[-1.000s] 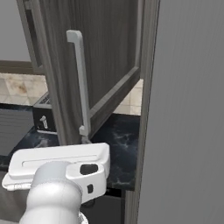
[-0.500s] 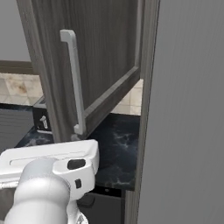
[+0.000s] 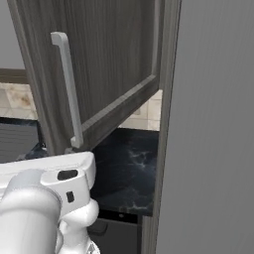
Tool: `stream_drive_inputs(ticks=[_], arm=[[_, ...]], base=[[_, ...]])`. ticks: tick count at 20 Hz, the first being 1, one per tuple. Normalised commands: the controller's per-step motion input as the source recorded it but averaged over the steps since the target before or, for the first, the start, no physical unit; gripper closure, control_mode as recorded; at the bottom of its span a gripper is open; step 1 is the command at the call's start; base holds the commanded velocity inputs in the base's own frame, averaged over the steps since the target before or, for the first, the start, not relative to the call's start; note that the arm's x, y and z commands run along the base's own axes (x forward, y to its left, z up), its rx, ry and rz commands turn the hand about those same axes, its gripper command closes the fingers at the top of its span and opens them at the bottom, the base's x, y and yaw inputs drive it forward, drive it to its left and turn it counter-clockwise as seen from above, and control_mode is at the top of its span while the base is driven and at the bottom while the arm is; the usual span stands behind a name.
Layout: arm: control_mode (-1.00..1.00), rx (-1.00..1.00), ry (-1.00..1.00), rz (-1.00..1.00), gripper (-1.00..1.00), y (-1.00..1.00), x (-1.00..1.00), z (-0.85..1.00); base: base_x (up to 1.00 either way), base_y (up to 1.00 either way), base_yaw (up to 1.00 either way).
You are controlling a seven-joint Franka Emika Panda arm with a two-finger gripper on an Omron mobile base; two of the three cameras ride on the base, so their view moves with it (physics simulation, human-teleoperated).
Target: Close all open cabinet doors.
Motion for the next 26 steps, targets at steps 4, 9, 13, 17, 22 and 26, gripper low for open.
stream_drive_inputs(ticks=[4, 9, 13, 17, 22, 26], arm=[[-1.00, 0.00, -0.01, 0.00, -1.00, 0.19, 0.07, -0.31], [-1.00, 0.00, -0.01, -0.01, -1.00, 0.07, 0.02, -0.46], [-1.00, 0.00, -0.06, -0.03, -1.00, 0.05, 0.05, -0.44], [-1.00, 0.00, -0.14, 0.00, -1.00, 0.17, 0.25, -0.26], [-1.00, 0.02, -0.20, 0.00, -1.00, 0.19, 0.30, -0.14], [-1.00, 0.03, -0.20, 0.00, -1.00, 0.13, 0.30, -0.21]], base=[[0.00, 0.00, 0.00], [0.00, 0.00, 0.00], [0.00, 0.00, 0.00], [0.00, 0.00, 0.00], [0.00, 0.00, 0.00], [0.00, 0.00, 0.00]])
